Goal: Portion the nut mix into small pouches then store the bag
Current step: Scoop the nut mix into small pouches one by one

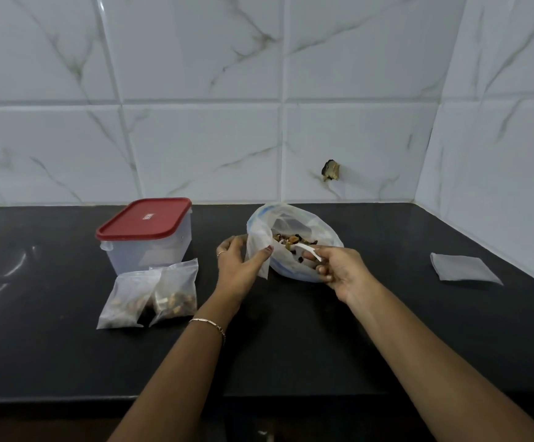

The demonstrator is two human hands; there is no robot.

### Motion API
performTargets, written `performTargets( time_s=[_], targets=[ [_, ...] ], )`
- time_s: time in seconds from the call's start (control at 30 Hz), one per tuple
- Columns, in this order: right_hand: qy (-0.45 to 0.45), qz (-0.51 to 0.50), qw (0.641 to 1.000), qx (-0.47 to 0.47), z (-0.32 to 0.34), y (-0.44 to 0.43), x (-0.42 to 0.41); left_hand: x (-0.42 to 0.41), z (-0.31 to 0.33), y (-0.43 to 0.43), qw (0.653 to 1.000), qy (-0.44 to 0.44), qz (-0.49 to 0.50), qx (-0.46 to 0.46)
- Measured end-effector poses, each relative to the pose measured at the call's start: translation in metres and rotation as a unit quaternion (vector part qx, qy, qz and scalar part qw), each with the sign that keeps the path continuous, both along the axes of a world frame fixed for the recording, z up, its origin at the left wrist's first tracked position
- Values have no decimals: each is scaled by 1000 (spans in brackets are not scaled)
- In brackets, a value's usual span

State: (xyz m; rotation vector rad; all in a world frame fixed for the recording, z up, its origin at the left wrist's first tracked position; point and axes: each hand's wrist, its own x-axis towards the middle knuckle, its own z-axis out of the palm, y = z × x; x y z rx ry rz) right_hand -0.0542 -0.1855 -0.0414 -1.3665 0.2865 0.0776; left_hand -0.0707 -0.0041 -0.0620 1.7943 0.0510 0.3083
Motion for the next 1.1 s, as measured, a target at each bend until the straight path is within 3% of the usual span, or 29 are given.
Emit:
performTargets(
  time_s=[0.2,0.53,0.87,1.1],
  targets=[
    [-30,0,999,14,17,-6,-13,-10,-1,-3,998,-40,37,45],
    [-57,41,997,27,49,-6,-35,-14,-3,-6,998,-3,-4,62],
    [-54,65,996,-12,48,9,-32,-12,0,-10,999,-29,-30,-2],
    [-62,58,996,-34,53,7,-28,-1,2,-14,999,-41,4,9]
  ],
)
